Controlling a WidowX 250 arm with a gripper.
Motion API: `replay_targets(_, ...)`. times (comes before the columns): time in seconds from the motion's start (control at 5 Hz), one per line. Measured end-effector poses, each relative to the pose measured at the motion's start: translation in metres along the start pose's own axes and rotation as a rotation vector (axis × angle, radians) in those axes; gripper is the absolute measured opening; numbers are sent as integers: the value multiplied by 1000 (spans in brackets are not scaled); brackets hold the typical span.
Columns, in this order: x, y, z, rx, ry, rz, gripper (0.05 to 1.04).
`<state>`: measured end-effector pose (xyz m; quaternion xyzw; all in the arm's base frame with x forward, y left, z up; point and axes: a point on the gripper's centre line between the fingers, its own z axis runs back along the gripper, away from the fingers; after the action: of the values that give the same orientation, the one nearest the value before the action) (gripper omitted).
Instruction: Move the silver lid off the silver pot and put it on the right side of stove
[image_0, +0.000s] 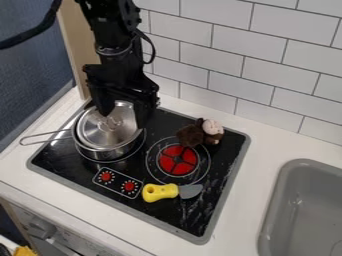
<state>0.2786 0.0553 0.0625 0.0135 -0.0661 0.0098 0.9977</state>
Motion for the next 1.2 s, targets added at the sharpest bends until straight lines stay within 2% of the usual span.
replay_targets(0.2,-2,0,-6,-3,23,-12,999)
replay_targets(0.4,3,7,-3,35,9,-182,999)
replay_targets(0.6,3,26,-1,18,-11,-306,999)
replay_targets(0.8,7,37,-4,63,-30,-436,999)
replay_targets(1.0,4,48,-17,66,-6,-490,999)
replay_targets(1.2,4,50,-29,68,-13,-481,999)
